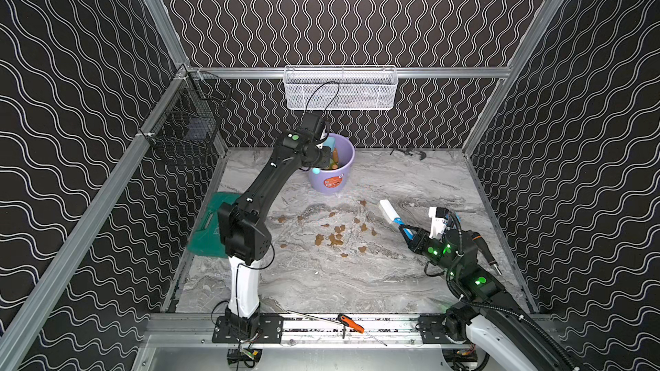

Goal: Brush the soil off the hand trowel and place it into the bucket
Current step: Place the hand trowel in the bucket, then place the brush at the center of the board.

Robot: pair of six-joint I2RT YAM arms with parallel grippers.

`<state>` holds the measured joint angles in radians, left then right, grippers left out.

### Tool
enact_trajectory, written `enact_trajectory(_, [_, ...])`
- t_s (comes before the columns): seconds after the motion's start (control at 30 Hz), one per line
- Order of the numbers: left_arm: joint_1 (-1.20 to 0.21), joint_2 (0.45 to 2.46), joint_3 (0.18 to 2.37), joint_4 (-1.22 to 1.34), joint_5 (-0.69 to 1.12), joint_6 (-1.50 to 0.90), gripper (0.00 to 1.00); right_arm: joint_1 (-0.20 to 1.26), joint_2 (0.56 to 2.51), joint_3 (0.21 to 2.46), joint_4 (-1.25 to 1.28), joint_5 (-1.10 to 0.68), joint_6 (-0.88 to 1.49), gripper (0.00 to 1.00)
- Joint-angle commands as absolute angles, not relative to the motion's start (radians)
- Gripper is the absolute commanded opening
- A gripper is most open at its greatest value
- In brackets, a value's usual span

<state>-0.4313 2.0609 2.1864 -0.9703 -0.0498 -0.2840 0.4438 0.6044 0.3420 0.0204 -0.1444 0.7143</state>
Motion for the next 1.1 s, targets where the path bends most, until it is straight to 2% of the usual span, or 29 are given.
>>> enact_trajectory(0.0, [-0.431, 2.125, 2.271, -1.023, -0.101, -0.290, 0.00, 0.445, 0.603, 0.346, 0.038, -0.140, 0.701, 0.00])
enact_trajectory(0.17, [-0.430, 2.197, 2.361, -1.039, -0.143, -0.290, 0.00, 0.443, 0.610, 0.370, 0.022, -0.133, 0.689, 0.00])
enact_trajectory(0.2, [-0.430, 2.204, 2.366, -1.039, -0.139, -0.288, 0.04, 0.444, 0.611, 0.373, 0.018, -0.132, 0.689, 0.00])
enact_trajectory(0.3, [-0.431, 2.208, 2.366, -1.018, -0.123, -0.284, 0.36, 0.444, 0.616, 0.371, 0.022, -0.132, 0.690, 0.00])
enact_trajectory(0.33, [-0.431, 2.207, 2.368, -1.014, -0.124, -0.281, 0.42, 0.443, 0.622, 0.370, 0.025, -0.133, 0.689, 0.00])
enact_trajectory(0.47, [-0.430, 2.182, 2.357, -0.998, -0.145, -0.258, 0.53, 0.444, 0.647, 0.376, 0.024, -0.137, 0.688, 0.00])
enact_trajectory(0.53, [-0.430, 2.150, 2.335, -0.984, -0.159, -0.252, 0.54, 0.443, 0.646, 0.386, 0.005, -0.126, 0.682, 0.00])
enact_trajectory(0.73, [-0.439, 1.911, 2.064, -0.825, -0.173, -0.270, 0.59, 0.444, 0.623, 0.388, -0.039, -0.043, 0.660, 0.00])
enact_trajectory(0.8, [-0.466, 1.806, 1.939, -0.772, -0.210, -0.273, 0.68, 0.444, 0.628, 0.385, -0.040, -0.037, 0.632, 0.00])
enact_trajectory(0.93, [-0.556, 1.600, 1.693, -0.684, -0.287, -0.255, 0.98, 0.444, 0.639, 0.417, -0.129, -0.002, 0.608, 0.00])
enact_trajectory(1.07, [-0.599, 1.435, 1.496, -0.663, -0.339, -0.281, 0.99, 0.444, 0.626, 0.421, -0.168, 0.051, 0.573, 0.00])
